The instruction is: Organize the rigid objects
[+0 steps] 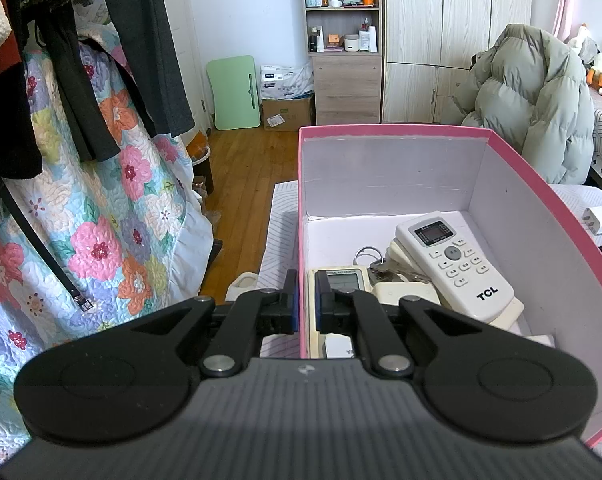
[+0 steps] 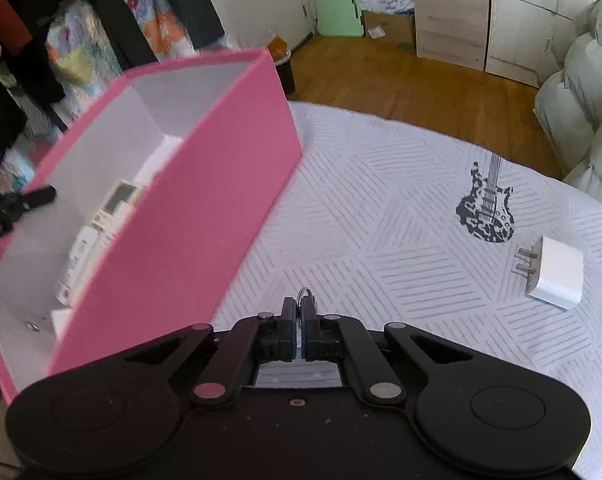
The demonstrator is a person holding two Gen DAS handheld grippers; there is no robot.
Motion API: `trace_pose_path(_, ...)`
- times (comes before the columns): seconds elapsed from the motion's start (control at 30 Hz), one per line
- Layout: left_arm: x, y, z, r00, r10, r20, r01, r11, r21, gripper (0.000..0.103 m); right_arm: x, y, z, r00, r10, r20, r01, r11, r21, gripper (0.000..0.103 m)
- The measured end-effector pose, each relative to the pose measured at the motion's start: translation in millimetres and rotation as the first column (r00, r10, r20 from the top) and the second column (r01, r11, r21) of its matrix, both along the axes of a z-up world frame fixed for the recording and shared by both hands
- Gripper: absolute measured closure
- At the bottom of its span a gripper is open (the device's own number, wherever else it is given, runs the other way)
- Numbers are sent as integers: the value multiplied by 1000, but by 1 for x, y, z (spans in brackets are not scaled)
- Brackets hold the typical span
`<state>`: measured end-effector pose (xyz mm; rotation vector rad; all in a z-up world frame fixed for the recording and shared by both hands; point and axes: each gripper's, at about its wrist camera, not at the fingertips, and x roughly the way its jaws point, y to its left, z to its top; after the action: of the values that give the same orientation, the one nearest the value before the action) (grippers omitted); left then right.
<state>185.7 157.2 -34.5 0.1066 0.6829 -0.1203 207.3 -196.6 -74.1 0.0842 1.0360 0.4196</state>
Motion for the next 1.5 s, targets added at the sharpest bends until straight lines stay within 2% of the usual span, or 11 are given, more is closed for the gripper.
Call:
trace_pose_path(0.37,0,0,0,1000,0,-1,0,1000,0,97,-35,24,98,960,32,278,-68,990,120,101)
trace_pose_path(0.57,0,-1,0,1000,-2,11,2,1000,10,97,-41,55,134,921,130,367,-162,985,57,101)
trace_pose_path(0.8,-1,1,0,1000,-7,12,7,1000,-1,97,0,32,69,995,-16,98,18,1000,-19,95)
trace_pose_path(0.9,-1,0,0,1000,-6,10,6,1000,-2,97,6,24,32,998,29,61,-27,999,-30,94)
trace_pose_path(0.97,-2,0,0,1000,-6,10,6,1000,0,97,10,20,14,998,62,24,-63,997,51,91)
trace_pose_path(1.07,-2,1,0,1000,-6,10,6,1000,1,97,5,25,1,993,103,64,-107,992,64,68)
trace_pose_path(1.23,-2,1,0,1000,-10,8,10,1000,-16,97,-2,42,-22,984,146,104,-143,989,-37,62)
trace_pose_path(1.33,-2,3,0,1000,-14,2,14,999,-29,97,4,42,-34,986,114,122,-103,991,-89,66)
trace_pose_path(1.37,-2,3,0,1000,-15,1,15,999,-35,97,5,38,-35,988,96,123,-88,994,-67,85)
trace_pose_path(1.4,-2,3,0,1000,-16,2,16,999,-31,97,5,34,-35,989,78,128,-72,996,-51,93)
trace_pose_path(1.5,-2,3,0,1000,-16,4,16,1000,-24,97,6,19,-22,994,40,102,-49,995,85,98)
